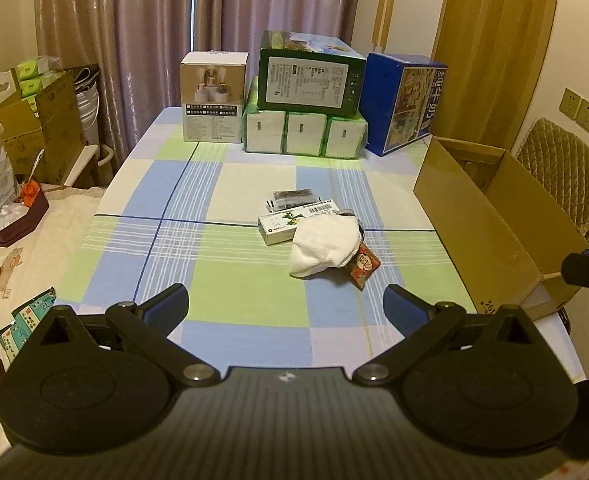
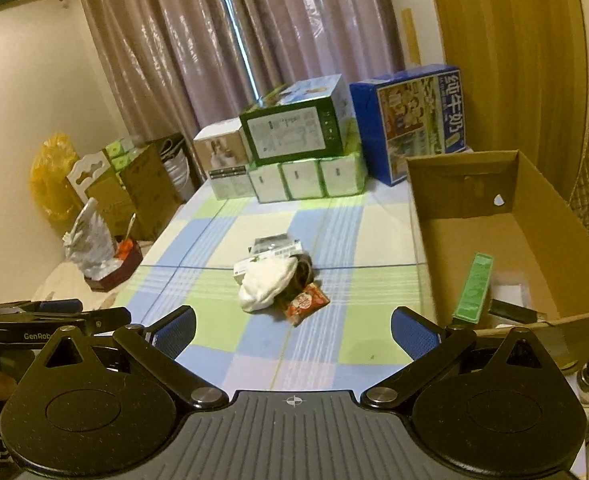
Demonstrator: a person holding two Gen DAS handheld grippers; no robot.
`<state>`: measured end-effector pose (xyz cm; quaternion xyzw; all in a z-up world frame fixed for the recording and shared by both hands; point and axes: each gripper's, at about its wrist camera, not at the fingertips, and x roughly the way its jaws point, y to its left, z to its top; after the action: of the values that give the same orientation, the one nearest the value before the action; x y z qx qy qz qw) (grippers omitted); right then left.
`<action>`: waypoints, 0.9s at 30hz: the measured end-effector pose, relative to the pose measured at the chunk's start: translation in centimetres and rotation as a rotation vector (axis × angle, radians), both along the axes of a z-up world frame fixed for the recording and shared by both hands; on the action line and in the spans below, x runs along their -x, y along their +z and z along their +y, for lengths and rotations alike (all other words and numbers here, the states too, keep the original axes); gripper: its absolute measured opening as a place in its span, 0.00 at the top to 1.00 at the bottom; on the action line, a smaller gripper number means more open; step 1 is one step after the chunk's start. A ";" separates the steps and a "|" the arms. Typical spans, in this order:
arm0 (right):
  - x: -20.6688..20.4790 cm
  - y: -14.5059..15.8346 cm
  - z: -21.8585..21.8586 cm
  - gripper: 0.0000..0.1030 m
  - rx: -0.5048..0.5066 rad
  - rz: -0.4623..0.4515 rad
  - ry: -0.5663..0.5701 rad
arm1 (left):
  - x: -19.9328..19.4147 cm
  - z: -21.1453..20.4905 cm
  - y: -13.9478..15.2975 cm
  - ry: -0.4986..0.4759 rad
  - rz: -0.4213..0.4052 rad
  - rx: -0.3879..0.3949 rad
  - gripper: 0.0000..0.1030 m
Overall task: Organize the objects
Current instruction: 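Withdraw both tools toward the white towel and red snack packet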
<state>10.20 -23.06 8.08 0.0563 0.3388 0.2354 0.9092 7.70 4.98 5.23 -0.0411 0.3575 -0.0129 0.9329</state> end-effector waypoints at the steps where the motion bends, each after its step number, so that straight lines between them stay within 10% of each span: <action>1: -0.2 -0.2 0.3 0.02 0.003 0.001 0.004 | -0.1 0.1 -0.1 -0.003 0.002 0.001 0.01; 15: -4.7 -5.7 3.5 0.03 0.053 0.062 -0.005 | -4.8 1.8 -3.4 -0.017 0.049 -0.037 0.01; 27: -11.3 -12.6 4.8 0.34 0.049 0.152 -0.033 | -12.0 1.1 -8.6 -0.072 0.088 -0.028 0.08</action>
<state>21.48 -18.25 -4.51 0.0573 0.4115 0.2072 0.8857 19.67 6.04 -3.39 -0.0155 0.3998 -0.0395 0.9156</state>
